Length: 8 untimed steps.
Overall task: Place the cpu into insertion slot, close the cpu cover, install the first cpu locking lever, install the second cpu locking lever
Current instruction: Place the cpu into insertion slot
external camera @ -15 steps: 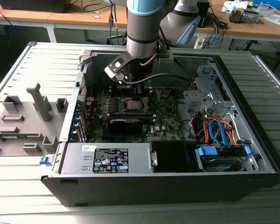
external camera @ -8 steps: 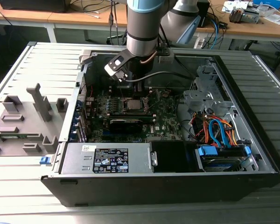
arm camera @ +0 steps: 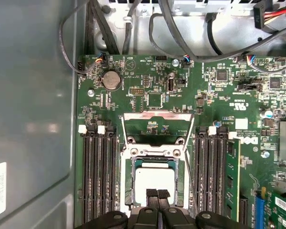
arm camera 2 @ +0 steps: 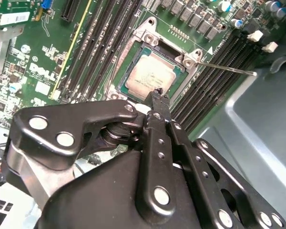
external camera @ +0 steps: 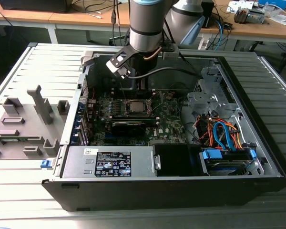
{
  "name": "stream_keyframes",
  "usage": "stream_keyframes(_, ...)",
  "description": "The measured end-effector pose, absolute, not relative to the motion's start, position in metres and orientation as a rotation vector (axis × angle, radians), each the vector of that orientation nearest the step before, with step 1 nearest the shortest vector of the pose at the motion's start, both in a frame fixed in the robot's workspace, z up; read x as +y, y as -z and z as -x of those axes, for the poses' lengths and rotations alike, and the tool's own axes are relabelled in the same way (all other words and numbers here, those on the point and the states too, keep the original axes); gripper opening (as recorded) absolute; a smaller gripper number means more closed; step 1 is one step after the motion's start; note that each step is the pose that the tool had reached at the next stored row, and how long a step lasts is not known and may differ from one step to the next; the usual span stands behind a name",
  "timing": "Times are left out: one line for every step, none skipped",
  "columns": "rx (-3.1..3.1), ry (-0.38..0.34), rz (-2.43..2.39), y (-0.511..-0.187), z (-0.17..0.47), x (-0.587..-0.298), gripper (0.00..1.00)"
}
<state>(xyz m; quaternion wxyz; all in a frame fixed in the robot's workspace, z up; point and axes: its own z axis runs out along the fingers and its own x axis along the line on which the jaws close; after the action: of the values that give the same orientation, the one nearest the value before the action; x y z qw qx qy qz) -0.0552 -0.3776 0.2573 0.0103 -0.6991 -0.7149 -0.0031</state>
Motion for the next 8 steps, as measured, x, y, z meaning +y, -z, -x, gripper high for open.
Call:
stream_keyframes(-2.231,0.010,2.182,-0.263,0.055,-0.378,0.11)
stream_keyframes(-2.231,0.010,2.182,-0.267,0.055,-0.378,0.11)
stream_keyframes(-2.231,0.010,2.182,-0.269,0.055,-0.378,0.11)
stream_keyframes(-2.231,0.010,2.182,-0.272,0.055,-0.378,0.11)
stream_keyframes(-2.231,0.010,2.182,-0.274,0.055,-0.378,0.11)
stream_keyframes(-2.231,0.011,2.182,-0.274,0.055,-0.378,0.11)
stream_keyframes(-2.231,0.011,2.181,-0.274,0.055,-0.378,0.11)
stream_keyframes(-2.231,0.011,2.181,-0.274,0.055,-0.378,0.11)
